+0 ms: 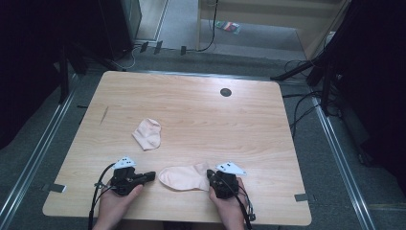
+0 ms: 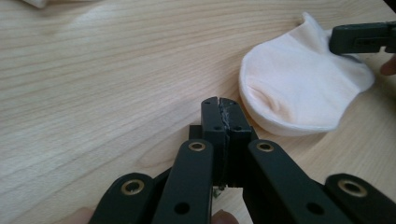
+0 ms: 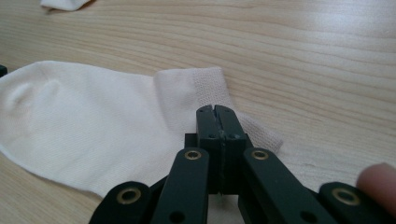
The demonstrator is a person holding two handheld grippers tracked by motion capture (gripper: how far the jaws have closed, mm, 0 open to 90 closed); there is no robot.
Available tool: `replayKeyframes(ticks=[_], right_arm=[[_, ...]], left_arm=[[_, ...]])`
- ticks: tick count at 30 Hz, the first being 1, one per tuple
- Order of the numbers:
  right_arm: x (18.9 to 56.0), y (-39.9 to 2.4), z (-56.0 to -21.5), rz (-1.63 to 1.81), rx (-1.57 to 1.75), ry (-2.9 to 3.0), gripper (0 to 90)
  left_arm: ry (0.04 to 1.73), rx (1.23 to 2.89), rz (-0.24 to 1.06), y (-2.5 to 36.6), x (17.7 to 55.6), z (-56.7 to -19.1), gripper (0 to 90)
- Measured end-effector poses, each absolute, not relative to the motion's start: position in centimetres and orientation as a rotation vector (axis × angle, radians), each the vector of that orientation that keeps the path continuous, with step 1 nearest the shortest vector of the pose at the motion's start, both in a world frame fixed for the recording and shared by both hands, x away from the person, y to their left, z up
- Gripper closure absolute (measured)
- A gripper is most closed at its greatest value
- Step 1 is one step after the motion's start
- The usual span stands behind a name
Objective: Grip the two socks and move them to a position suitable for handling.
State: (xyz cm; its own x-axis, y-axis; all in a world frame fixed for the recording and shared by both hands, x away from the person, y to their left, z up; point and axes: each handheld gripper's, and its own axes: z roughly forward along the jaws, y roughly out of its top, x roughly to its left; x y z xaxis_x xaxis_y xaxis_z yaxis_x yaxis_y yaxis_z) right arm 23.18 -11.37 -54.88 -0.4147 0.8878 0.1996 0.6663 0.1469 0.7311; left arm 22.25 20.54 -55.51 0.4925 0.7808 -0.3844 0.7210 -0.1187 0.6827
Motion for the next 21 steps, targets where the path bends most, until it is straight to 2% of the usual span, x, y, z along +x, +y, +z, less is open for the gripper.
replayKeyframes(ticks=[4, 10, 14, 18, 21], right_arm=[[22.7, -11.8, -54.0, 1.241, 1.494, 2.129, 87.8], [22.3, -13.0, -52.6, 1.214, 1.450, 2.091, 89.3], [22.4, -13.0, -53.4, 1.180, 1.446, 2.155, 89.4], [22.4, -11.9, -54.6, 1.089, 1.422, 2.213, 90.0], [22.6, -12.2, -54.7, 1.099, 1.463, 2.187, 90.0]], left_arm=[[1.182, 1.758, 0.063, 20.6, 21.8, -54.5, 86.1], [1.125, 1.731, 0.086, 19.5, 21.4, -53.9, 82.1], [1.054, 1.808, 0.086, 17.7, 21.2, -54.3, 81.2], [1.124, 1.940, 0.132, 16.9, 21.5, -55.2, 84.9], [1.149, 1.955, 0.163, 17.2, 21.5, -55.3, 88.5]])
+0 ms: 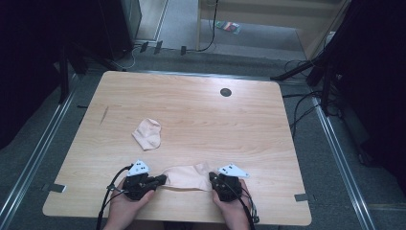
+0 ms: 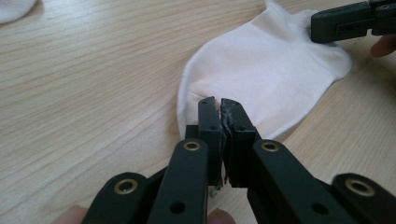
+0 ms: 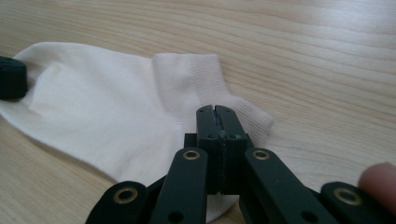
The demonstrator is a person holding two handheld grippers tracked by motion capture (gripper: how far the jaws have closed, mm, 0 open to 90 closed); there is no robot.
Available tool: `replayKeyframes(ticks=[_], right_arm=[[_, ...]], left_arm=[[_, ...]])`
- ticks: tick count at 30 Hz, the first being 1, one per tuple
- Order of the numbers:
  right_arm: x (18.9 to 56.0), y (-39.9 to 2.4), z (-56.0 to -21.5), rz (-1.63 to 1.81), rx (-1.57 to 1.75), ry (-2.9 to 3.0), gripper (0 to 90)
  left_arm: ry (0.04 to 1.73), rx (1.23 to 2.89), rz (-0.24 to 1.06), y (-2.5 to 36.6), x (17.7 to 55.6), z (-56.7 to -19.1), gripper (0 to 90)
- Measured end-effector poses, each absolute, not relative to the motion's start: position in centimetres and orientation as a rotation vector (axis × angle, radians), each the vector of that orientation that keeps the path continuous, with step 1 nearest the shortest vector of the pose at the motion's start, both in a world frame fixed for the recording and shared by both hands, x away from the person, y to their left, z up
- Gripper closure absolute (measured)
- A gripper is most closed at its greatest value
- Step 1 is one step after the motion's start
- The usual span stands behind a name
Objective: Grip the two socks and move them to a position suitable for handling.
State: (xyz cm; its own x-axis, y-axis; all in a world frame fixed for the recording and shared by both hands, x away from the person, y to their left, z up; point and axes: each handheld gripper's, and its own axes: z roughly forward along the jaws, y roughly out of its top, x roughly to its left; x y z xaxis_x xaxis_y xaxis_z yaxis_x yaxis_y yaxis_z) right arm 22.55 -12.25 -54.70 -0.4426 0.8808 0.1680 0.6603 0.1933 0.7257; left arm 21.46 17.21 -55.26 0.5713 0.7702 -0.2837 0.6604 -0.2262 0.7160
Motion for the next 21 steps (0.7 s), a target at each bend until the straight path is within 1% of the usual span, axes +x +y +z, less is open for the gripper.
replayKeyframes(ticks=[4, 9, 11, 13, 15, 17, 21], right_arm=[[22.6, -12.4, -54.7, 1.108, 1.474, 2.185, 90.0], [22.4, -11.6, -54.7, 1.110, 1.445, 2.211, 90.0], [22.3, -11.6, -54.6, 1.116, 1.441, 2.219, 88.4], [22.3, -11.7, -54.4, 1.171, 1.431, 2.212, 81.6], [22.2, -12.0, -53.9, 1.246, 1.424, 2.187, 74.8], [22.2, -12.3, -53.3, 1.289, 1.407, 2.153, 64.7], [22.2, -12.7, -52.8, 1.300, 1.400, 2.075, 46.2]], left_arm=[[1.161, 1.966, 0.181, 17.9, 21.4, -55.2, 89.4], [1.184, 1.959, 0.196, 18.7, 21.4, -55.2, 90.0], [1.178, 1.938, 0.184, 19.0, 21.3, -55.1, 87.8], [1.150, 1.876, 0.136, 19.5, 21.3, -55.0, 80.6], [1.132, 1.806, 0.139, 20.1, 21.3, -54.7, 74.3], [1.124, 1.748, 0.187, 20.5, 21.3, -54.2, 68.2], [1.138, 1.659, 0.322, 21.6, 21.8, -53.7, 52.1]])
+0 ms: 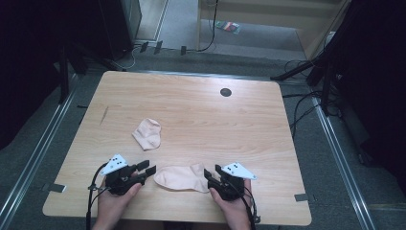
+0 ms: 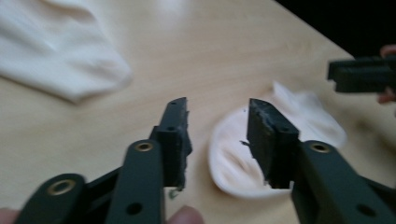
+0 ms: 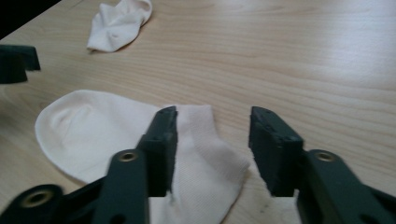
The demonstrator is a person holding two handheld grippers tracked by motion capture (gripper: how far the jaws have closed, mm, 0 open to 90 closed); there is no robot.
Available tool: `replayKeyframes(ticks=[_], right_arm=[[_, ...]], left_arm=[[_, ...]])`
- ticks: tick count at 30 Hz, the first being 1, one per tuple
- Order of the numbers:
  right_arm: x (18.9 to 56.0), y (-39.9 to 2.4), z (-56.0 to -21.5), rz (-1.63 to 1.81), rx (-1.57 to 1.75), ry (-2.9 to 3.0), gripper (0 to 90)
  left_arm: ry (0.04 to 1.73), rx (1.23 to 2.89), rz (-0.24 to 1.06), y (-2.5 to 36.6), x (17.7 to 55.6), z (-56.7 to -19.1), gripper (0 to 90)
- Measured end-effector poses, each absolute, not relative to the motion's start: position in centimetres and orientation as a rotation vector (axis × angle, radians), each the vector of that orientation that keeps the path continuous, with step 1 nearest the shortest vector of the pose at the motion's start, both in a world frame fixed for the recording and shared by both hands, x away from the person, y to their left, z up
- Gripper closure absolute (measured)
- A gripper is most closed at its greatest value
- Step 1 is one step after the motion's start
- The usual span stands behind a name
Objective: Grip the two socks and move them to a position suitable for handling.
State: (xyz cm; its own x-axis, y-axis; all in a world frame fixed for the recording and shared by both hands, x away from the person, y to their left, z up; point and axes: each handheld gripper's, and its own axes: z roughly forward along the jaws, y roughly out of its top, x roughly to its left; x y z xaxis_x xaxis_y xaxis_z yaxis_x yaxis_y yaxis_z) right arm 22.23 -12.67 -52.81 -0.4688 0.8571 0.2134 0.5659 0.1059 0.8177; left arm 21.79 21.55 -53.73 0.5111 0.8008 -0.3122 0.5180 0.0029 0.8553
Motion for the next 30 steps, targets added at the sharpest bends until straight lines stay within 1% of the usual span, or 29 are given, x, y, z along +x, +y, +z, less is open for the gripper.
replayKeyframes(ticks=[4, 6, 8, 11, 14, 18, 19, 21, 23, 24, 25, 27, 28, 30], right_arm=[[22.5, -12.9, -52.5, 1.277, 1.420, 2.033, 31.4], [22.5, -12.9, -52.3, 1.258, 1.431, 2.008, 26.0], [22.7, -13.0, -52.1, 1.250, 1.442, 1.985, 23.0], [22.8, -13.1, -52.0, 1.244, 1.446, 1.972, 21.8], [23.0, -12.9, -52.1, 1.238, 1.452, 1.981, 22.2], [23.2, -12.7, -52.3, 1.237, 1.448, 1.998, 24.2], [23.2, -12.6, -52.4, 1.236, 1.451, 1.999, 24.6], [23.2, -12.6, -52.5, 1.235, 1.451, 2.008, 25.4], [23.3, -12.5, -52.6, 1.231, 1.449, 2.013, 25.8], [23.3, -12.5, -52.6, 1.232, 1.449, 2.015, 26.1], [23.3, -12.5, -52.6, 1.234, 1.446, 2.017, 26.5], [23.2, -12.4, -52.5, 1.235, 1.441, 2.018, 27.5], [23.2, -12.3, -52.5, 1.233, 1.442, 2.019, 28.2], [23.2, -12.2, -52.5, 1.241, 1.432, 2.026, 31.2]], left_arm=[[1.216, 1.615, 0.418, 22.7, 22.9, -53.6, 39.6], [1.260, 1.601, 0.467, 23.2, 23.5, -53.6, 34.7], [1.291, 1.597, 0.506, 23.6, 24.3, -53.7, 30.4], [1.337, 1.600, 0.549, 23.7, 25.7, -53.9, 26.6], [1.374, 1.625, 0.538, 23.4, 27.3, -54.2, 24.2], [1.403, 1.685, 0.594, 22.3, 29.1, -54.5, 25.1], [1.435, 1.696, 0.624, 22.0, 29.6, -54.6, 26.5], [1.452, 1.692, 0.631, 21.7, 30.2, -54.7, 28.6], [1.470, 1.738, 0.643, 21.2, 30.9, -54.8, 30.8], [1.487, 1.776, 0.654, 20.9, 31.1, -54.9, 33.0], [1.500, 1.812, 0.668, 20.6, 31.4, -55.1, 37.3], [1.498, 1.839, 0.709, 20.3, 31.4, -55.0, 50.9], [1.495, 1.837, 0.699, 20.2, 31.4, -55.0, 64.4], [1.481, 1.836, 0.670, 20.4, 31.3, -55.0, 83.7]])
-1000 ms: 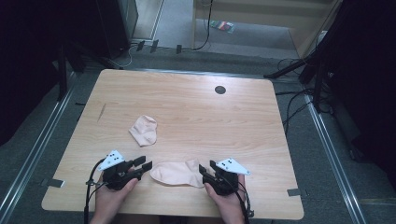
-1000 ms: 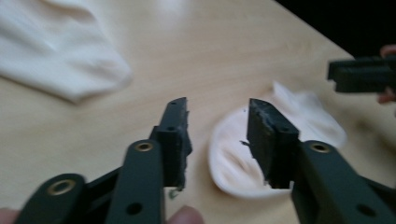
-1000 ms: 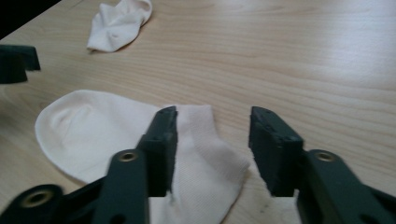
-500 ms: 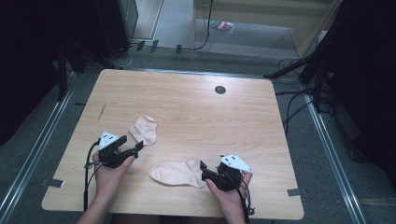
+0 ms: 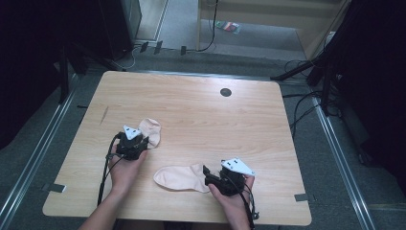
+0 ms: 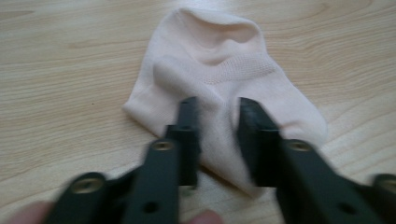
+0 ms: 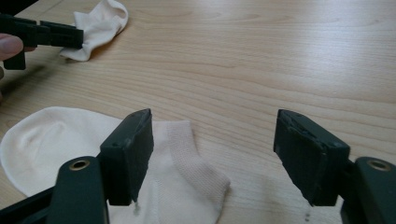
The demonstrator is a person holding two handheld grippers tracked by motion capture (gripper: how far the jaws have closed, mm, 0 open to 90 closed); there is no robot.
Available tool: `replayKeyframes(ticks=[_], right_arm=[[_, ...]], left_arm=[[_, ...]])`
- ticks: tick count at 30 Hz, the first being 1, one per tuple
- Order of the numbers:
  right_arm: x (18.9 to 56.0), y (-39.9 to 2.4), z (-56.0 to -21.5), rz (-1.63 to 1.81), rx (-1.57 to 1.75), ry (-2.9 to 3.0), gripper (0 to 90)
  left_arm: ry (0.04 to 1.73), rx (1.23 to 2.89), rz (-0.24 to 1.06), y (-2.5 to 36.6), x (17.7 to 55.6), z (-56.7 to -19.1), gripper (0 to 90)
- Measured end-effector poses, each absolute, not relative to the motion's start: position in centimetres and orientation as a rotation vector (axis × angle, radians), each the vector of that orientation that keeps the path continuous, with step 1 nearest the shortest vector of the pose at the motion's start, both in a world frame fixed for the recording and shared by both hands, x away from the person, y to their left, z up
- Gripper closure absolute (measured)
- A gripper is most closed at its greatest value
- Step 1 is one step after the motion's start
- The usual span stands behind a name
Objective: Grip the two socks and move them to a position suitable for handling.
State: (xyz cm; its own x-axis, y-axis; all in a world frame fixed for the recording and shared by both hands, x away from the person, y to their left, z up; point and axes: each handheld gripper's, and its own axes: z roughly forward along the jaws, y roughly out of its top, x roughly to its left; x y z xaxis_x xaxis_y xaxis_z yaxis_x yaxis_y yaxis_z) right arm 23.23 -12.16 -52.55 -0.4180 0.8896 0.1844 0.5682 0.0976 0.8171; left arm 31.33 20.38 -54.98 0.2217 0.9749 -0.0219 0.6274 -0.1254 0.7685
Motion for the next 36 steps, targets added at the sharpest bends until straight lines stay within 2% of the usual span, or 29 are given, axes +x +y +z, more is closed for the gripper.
replayKeyframes(ticks=[5, 10, 13, 20, 27, 30, 32, 33, 34, 36], right_arm=[[23.0, -11.0, -52.2, 1.276, 1.394, 2.055, 40.1], [23.1, -9.1, -51.4, 1.357, 1.332, 2.101, 54.1], [23.3, -8.1, -51.0, 1.406, 1.311, 2.121, 58.0], [24.9, -6.6, -49.9, 1.517, 1.304, 2.087, 59.4], [27.4, -6.1, -49.4, 1.638, 1.447, 2.077, 56.1], [28.1, -5.7, -49.5, 1.680, 1.487, 2.059, 59.3], [28.4, -5.4, -49.5, 1.708, 1.494, 2.057, 64.5], [28.4, -5.2, -49.5, 1.707, 1.504, 2.059, 69.8], [28.6, -5.0, -49.5, 1.705, 1.500, 2.061, 78.8], [28.5, -4.7, -49.3, 1.695, 1.496, 2.045, 87.5]], left_arm=[[1.409, 1.783, 0.582, 20.9, 30.6, -54.7, 88.7], [1.221, 1.730, 0.551, 19.7, 28.5, -53.6, 89.2], [1.102, 1.701, 0.539, 18.8, 27.3, -52.9, 89.2], [0.988, 1.668, 0.539, 17.5, 26.2, -52.1, 89.2], [0.923, 1.646, 0.539, 17.3, 25.9, -51.9, 89.2], [0.914, 1.646, 0.535, 17.3, 25.8, -52.0, 89.2], [0.905, 1.651, 0.538, 17.3, 25.7, -52.0, 89.2], [0.902, 1.654, 0.538, 17.3, 25.7, -52.1, 89.2], [0.900, 1.653, 0.536, 17.4, 25.7, -52.1, 89.1], [0.906, 1.646, 0.535, 17.5, 25.6, -52.2, 88.9]])
